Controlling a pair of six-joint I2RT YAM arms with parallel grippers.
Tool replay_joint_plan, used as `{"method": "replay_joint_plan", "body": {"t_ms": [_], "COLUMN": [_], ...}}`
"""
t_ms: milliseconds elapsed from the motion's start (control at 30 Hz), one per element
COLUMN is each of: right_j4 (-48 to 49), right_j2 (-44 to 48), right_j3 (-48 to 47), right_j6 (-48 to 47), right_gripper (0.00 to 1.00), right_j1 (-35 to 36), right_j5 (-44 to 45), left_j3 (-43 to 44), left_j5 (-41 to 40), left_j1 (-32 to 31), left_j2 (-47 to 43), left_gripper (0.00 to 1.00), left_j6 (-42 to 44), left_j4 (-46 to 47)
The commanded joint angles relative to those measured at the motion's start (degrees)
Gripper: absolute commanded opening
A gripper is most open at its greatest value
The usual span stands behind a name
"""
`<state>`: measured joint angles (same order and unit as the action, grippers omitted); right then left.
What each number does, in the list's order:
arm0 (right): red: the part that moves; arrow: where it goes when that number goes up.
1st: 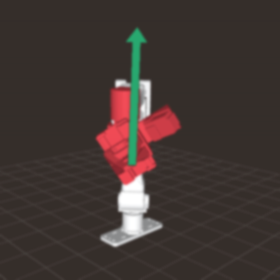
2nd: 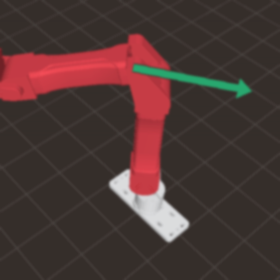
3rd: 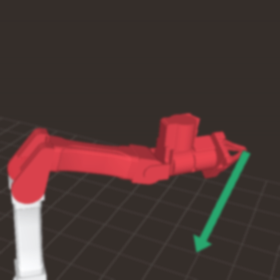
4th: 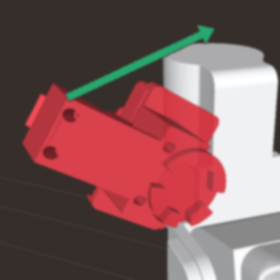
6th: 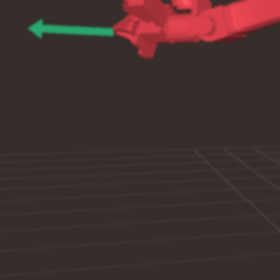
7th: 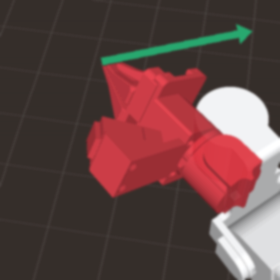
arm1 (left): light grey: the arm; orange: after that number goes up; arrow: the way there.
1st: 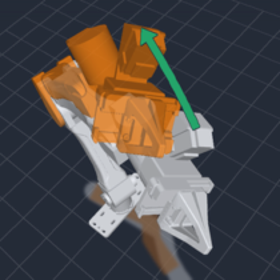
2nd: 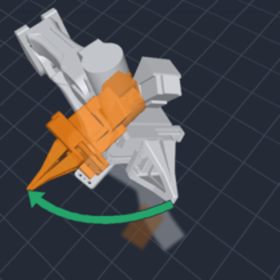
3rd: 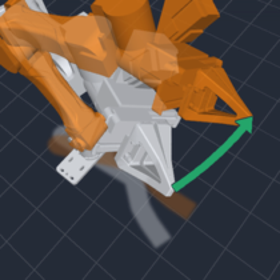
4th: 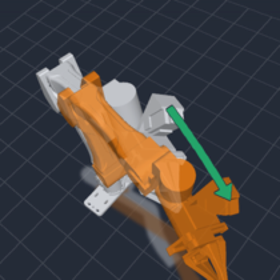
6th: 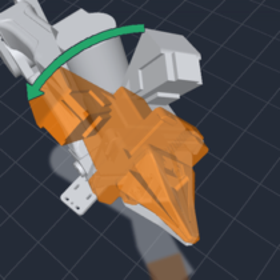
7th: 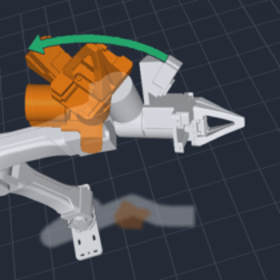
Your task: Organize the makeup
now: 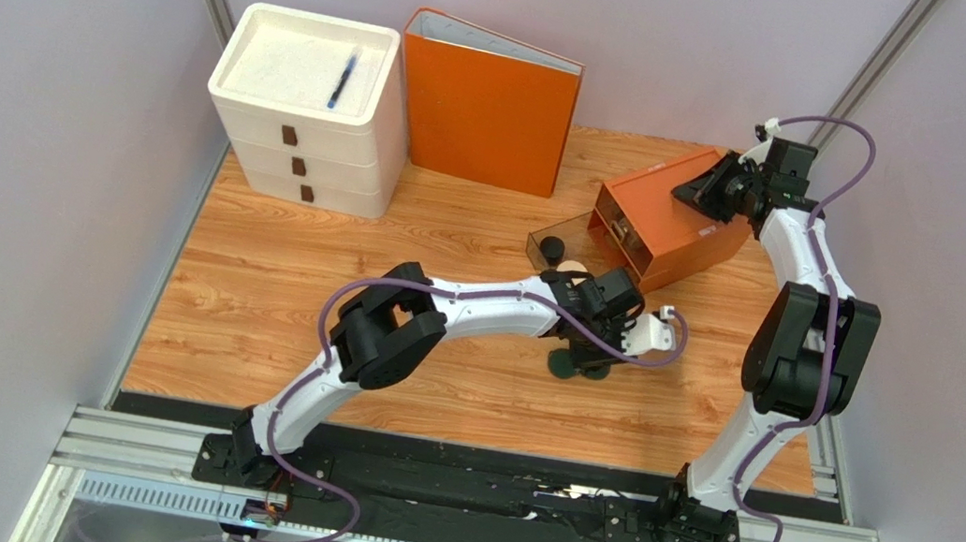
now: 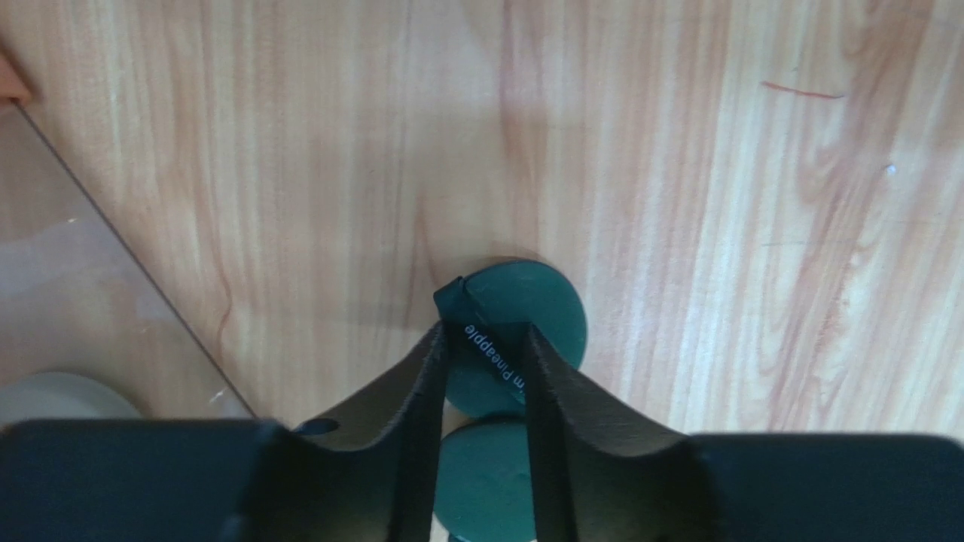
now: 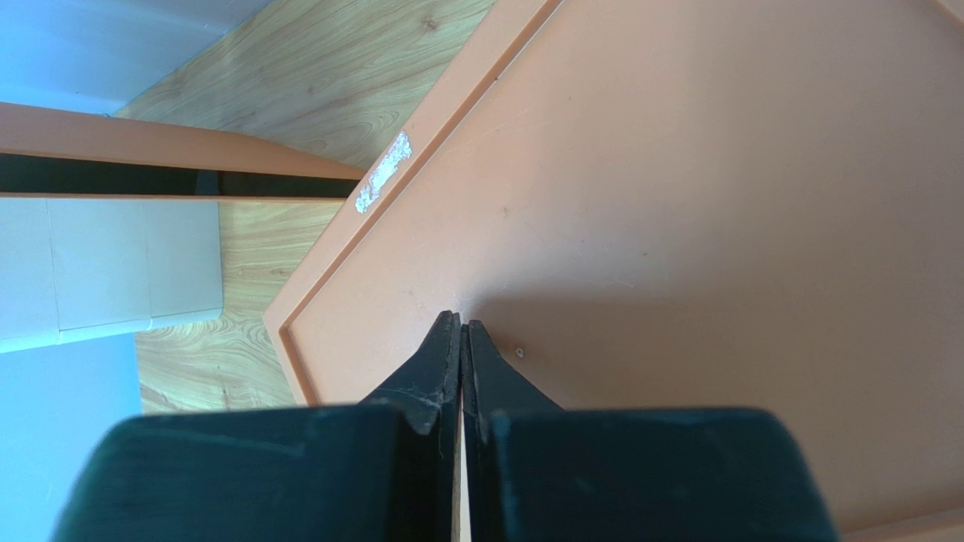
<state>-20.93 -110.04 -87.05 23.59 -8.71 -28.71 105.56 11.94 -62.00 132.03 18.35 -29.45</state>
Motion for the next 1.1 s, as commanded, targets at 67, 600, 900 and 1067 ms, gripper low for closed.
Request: {"method": "replay_joint_plan", "body": {"t_ms": [67, 600, 900, 1067], "right_j4": [-19.2, -19.5, -19.7, -19.9], "right_j2": [-8.9, -8.7, -9.1, -9.2], "right_j3": [6.3, 6.0, 5.9, 5.7], "right_j6": [-3.4, -3.6, -3.6, -3.6], "right_gripper": [0.00, 0.00, 0.00, 0.00], "right_j1": [1.6, 1.6, 1.6, 1.6], "right_j5": [6.1, 6.5, 6.5, 6.6], "left_j3": [0.2, 12.8, 20.2, 22.7], "left_j5": [5.8, -4.9, -11.9, -11.9], "left_j1": [-1.3, 2.1, 6.9, 8.2], "left_j2": [0.0, -7.1, -2.5, 1.6], "left_gripper": [0.03, 0.00, 0.00, 0.41], "left_j6": [1.1, -2.0, -6.0, -8.8], "left_j4": [-1.7, -2.7, -2.6, -4.4]}}
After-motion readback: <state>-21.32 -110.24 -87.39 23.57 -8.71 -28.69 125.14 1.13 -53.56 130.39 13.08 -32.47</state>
